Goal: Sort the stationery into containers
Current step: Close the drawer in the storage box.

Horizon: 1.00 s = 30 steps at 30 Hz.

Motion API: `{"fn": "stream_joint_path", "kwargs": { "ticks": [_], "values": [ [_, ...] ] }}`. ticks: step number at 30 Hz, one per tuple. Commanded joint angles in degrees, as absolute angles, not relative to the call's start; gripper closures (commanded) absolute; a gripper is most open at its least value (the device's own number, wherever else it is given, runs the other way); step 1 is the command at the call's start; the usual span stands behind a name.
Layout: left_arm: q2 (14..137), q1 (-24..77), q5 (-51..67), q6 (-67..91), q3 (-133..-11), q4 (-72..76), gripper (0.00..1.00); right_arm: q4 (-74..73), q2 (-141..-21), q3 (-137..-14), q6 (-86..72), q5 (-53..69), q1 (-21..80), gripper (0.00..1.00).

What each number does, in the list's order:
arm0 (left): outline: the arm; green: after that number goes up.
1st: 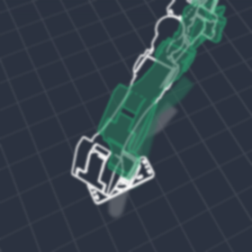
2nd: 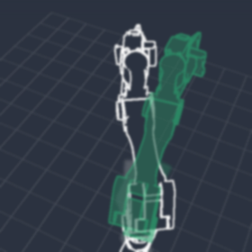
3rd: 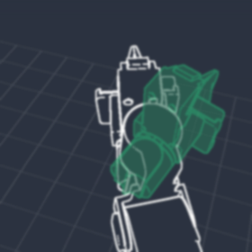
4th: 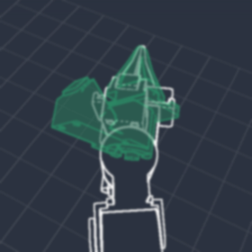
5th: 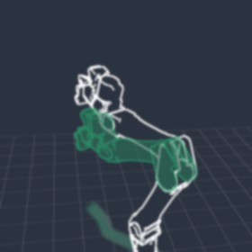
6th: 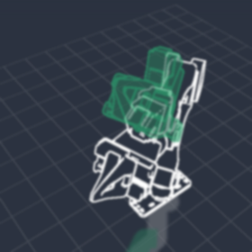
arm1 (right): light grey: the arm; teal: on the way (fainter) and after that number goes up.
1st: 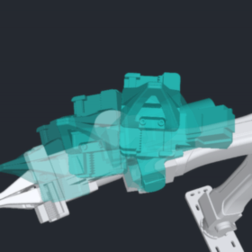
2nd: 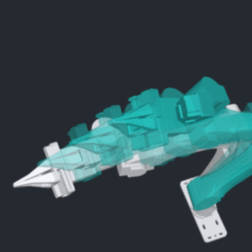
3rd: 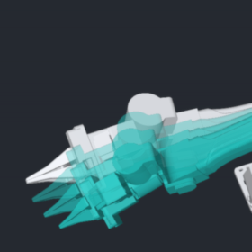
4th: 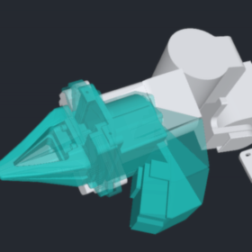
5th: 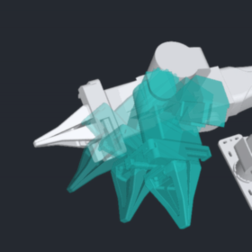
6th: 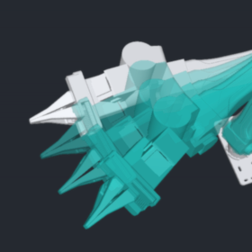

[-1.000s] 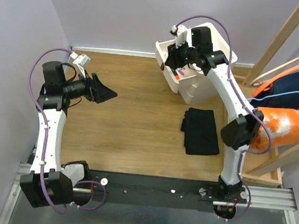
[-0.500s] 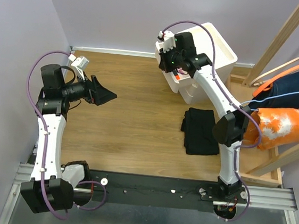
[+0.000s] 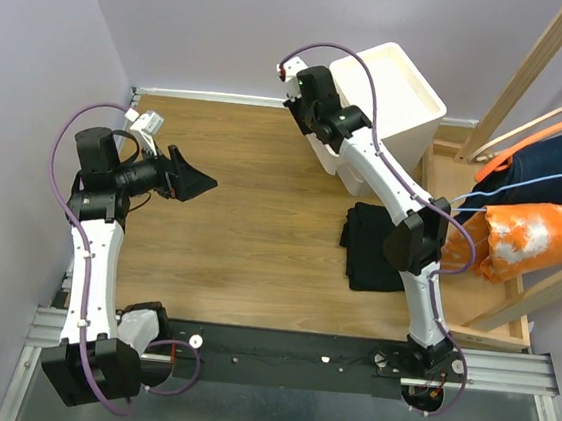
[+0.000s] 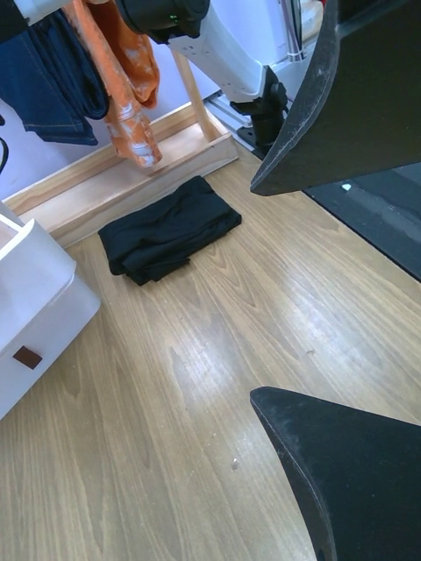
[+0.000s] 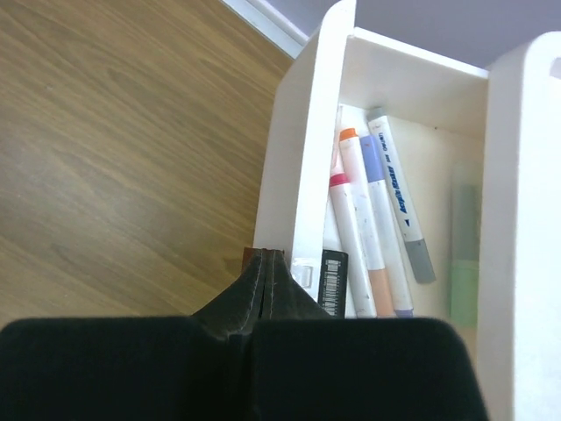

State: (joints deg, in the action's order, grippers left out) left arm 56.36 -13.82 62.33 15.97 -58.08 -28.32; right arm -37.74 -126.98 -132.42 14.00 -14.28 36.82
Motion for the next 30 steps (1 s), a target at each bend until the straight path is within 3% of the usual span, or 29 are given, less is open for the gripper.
{"fn": "stream_joint_path", "kwargs": {
  "ticks": [1, 30],
  "values": [
    [55.1, -14.2, 61.7, 18.3, -56.7, -25.1, 0.01, -35.7, -128.1, -131.7, 17.5, -25.0, 36.9, 1.0],
    [52.2, -14.2, 62.7, 21.2, -51.8, -21.3, 0.01, -30.1, -127.5, -124.8, 21.2, -36.2, 32.0, 0.99]
  ]
}}
